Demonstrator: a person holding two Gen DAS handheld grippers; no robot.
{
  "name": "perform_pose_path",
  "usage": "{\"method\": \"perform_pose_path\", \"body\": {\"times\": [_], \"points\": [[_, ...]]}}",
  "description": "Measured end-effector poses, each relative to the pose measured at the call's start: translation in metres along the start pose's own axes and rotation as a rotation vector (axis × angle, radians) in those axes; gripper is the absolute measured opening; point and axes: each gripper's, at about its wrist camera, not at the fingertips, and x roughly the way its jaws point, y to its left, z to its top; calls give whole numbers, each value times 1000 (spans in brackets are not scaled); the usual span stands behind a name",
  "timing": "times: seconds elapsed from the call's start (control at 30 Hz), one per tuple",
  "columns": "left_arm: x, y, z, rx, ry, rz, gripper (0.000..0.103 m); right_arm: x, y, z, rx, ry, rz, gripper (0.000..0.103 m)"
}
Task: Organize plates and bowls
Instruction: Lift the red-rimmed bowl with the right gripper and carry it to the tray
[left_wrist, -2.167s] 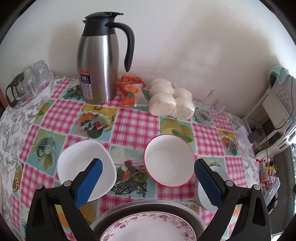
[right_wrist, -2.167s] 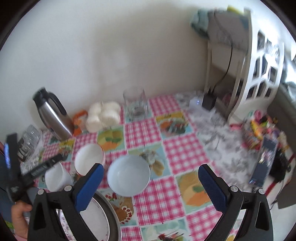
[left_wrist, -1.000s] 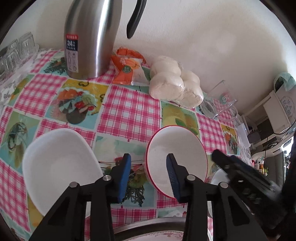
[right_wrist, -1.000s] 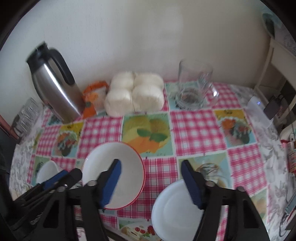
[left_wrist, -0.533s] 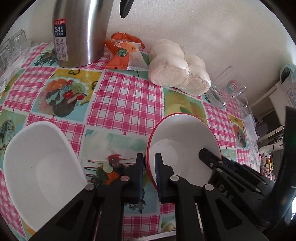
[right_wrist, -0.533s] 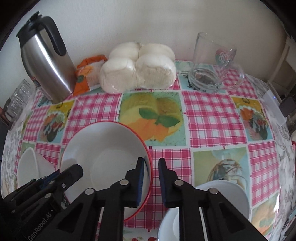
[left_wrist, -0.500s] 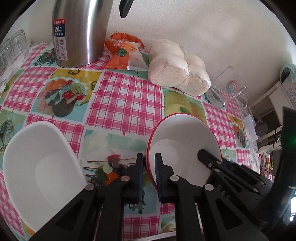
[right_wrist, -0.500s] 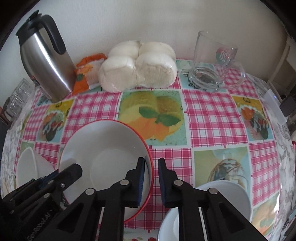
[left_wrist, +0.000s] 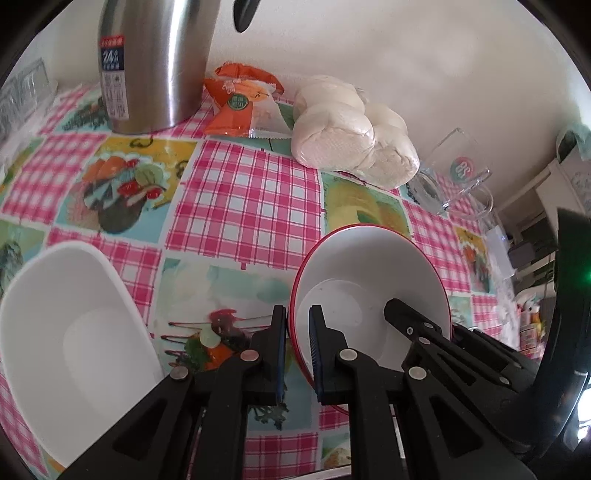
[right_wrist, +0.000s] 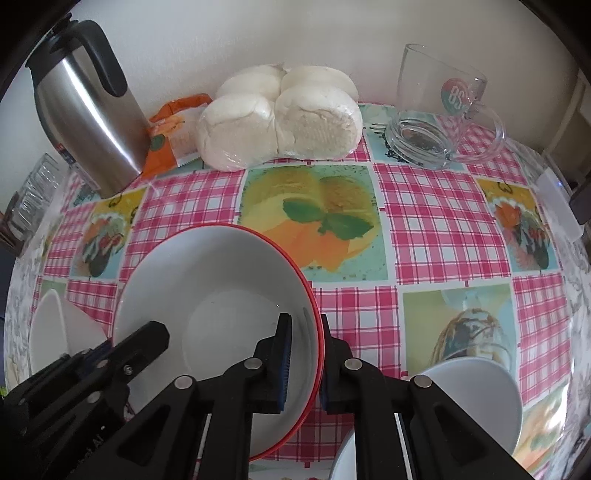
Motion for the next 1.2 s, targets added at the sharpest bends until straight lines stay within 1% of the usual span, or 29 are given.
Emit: {"method": "perform_pose_path", "body": {"times": [0.1,0.2,0.33,0.47,0.63,0.9,1.07,1.2], "points": [[1,-1,-2,-3,2,-5,12,-6,-1,0,11,-15,12,13],[-4,-1,-2,-10,-3,-14,12,-13,2,-1,-1,-33,-9,13],[-18,-6,0,2,-38,-8,12,-25,3,-3,11,-56,7,13],[-33,-11,1,13,-68,-11,12,-44,5,-4,15,-102,6,13],[-58,-25,-1,53,-109,6,12,-69,6,-11,37,-148,12,14],[-95,-39,-13,102,-164,27,12,-108,3,-31,108,-197,54,14],[-114,-48,-24,134,-178,48,12,-121,-2,-45,162,-204,100,14],[-125,-50,-34,143,-178,43,12,-131,-5,-54,182,-207,123,14]]}}
